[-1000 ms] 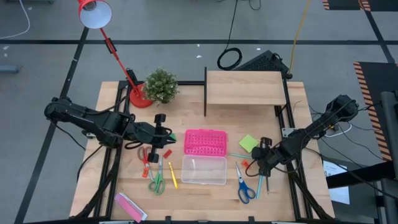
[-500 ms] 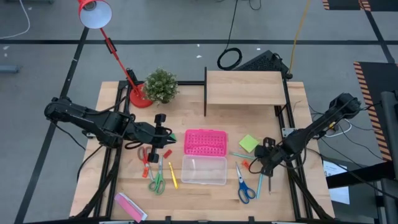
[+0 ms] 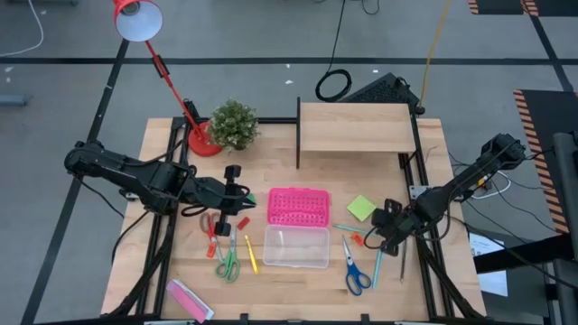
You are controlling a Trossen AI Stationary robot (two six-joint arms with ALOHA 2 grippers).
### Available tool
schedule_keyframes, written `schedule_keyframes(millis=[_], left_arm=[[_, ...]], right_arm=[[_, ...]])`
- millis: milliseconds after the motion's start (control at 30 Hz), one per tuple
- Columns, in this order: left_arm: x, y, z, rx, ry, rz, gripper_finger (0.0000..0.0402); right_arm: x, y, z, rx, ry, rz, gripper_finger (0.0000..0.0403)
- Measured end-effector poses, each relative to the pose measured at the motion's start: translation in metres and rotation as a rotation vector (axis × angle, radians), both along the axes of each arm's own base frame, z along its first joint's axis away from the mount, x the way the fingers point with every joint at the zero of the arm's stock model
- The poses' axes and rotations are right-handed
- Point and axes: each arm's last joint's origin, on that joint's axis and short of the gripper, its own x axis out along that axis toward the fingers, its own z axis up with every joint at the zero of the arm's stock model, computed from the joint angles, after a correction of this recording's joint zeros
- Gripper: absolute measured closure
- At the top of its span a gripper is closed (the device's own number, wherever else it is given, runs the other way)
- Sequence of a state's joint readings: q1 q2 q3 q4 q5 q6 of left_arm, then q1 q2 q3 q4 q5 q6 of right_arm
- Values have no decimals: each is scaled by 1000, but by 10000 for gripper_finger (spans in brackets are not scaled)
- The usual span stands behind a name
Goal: Pack school essentials
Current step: Put the light blue pencil into the pink supply box
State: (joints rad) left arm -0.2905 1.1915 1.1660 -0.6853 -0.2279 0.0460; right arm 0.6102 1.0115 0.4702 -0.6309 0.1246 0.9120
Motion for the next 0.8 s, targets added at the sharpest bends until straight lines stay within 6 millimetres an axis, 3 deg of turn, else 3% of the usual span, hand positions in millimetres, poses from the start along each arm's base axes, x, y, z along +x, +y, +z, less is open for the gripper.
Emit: schedule_keyframes(millis=[200, 367, 633, 800], left_arm=[[0, 0, 0, -1, -1, 0, 376], [0, 0, 0, -2, -3, 1, 376], [1, 0, 1, -4, -9, 1, 376], [1, 0, 1, -4, -9, 1, 376]], right_arm=[[3, 1, 1, 3, -40, -25, 395], [9, 3, 1, -45, -107, 18, 356], [18, 9, -14, -104, -64, 97, 292], [21, 11, -23, -146, -19, 134, 285]])
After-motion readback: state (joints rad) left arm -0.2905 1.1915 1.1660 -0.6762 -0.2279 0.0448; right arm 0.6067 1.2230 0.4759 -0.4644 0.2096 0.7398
